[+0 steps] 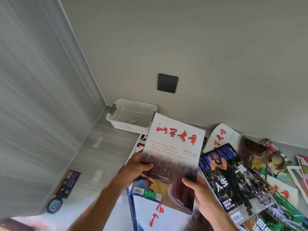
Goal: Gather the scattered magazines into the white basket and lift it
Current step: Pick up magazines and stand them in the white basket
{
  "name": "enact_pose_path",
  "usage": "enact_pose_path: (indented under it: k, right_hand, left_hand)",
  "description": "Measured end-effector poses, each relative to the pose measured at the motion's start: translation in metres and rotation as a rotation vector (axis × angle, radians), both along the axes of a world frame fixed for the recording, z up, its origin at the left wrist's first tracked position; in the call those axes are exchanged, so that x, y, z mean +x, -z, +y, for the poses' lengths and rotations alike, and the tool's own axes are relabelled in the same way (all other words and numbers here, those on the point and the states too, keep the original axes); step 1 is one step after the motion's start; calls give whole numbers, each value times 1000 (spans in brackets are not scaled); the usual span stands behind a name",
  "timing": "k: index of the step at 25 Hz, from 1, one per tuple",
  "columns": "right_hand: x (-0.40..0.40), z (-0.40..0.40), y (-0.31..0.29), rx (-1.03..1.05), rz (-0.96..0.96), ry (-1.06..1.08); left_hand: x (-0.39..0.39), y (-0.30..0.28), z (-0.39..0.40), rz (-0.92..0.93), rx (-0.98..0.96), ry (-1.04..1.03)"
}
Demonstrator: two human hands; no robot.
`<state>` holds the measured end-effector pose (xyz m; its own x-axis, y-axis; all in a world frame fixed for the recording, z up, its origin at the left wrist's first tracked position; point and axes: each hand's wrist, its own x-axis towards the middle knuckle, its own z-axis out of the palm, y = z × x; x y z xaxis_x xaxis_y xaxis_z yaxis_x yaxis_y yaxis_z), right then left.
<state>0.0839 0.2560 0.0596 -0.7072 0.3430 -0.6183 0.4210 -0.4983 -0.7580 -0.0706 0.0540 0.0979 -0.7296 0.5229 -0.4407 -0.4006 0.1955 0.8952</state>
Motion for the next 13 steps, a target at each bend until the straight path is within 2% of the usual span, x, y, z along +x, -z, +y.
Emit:
enact_pose_path:
  k: [3, 5, 6, 9, 11, 13]
  right_hand:
    - [6, 5, 2, 284, -47, 168]
    - [27, 15, 10, 433, -115, 203]
    - [41, 19, 14, 485, -145, 214]
    - [82, 37, 25, 345, -292, 314]
    - [107, 49, 25, 265, -324, 340]
    - [120, 51, 12, 324, -280, 342]
  left_hand:
    - [-66, 0, 29, 316, -386, -35]
    - [-108, 8, 40, 584, -716, 74]
    - [-124, 15, 44, 657, -836, 152]
    - [-145, 39, 47, 890, -1188, 351]
    - [-133, 48, 40, 1182, -1260, 458]
    - [-109, 41, 36, 1333, -1164, 541]
